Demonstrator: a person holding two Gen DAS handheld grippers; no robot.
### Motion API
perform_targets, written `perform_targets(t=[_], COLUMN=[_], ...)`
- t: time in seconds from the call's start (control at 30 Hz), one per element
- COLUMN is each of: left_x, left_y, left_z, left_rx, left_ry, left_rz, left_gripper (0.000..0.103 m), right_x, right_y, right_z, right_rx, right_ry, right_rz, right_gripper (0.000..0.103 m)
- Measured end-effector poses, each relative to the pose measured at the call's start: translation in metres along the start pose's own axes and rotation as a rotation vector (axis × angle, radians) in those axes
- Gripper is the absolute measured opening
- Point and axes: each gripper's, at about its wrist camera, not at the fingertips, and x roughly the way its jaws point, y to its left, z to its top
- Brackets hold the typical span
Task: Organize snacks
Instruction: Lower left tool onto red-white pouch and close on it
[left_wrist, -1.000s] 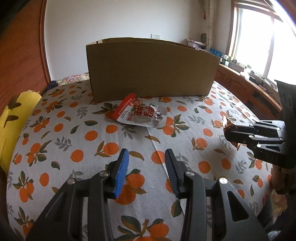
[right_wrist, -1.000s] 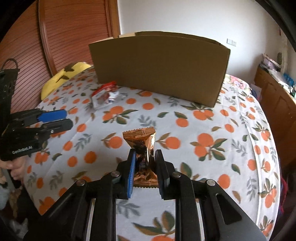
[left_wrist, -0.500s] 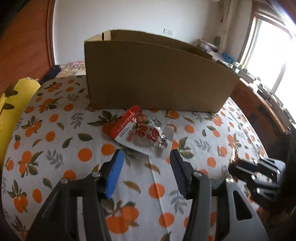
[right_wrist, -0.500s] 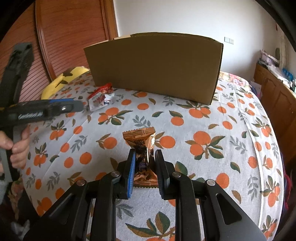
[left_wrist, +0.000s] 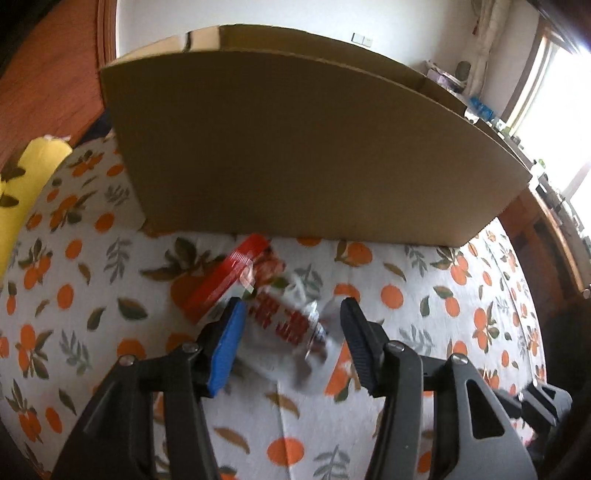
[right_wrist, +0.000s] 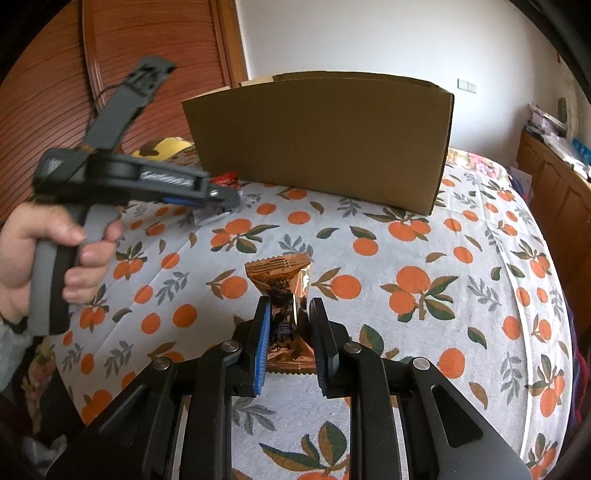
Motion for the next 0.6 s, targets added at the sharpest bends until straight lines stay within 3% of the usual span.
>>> perform_targets(t=[0.3, 0.5, 0.6], left_x=[0.012, 0.008, 0.009], left_y=[-0.011, -0.01, -0.008], left_z=[0.006, -0.006, -0.012], left_rx=[0.081, 0.124, 0.122], left_ry=[-0.015, -0.008, 0.004], left_rz=[0.177, 0.193, 0.173], left_gripper=[0.055, 0.057, 0.063], right_x=[-0.002, -0.002, -0.003], right_y=[0.001, 0.002, 0.003], right_z=[0.0, -0.001, -0.001], right_rx=[-0.007, -0.011, -0.01], right_ry=[-0.013, -0.016, -0.014], right_rz=[0.009, 0.012, 0.012], right_gripper=[0.019, 0.019, 0.019])
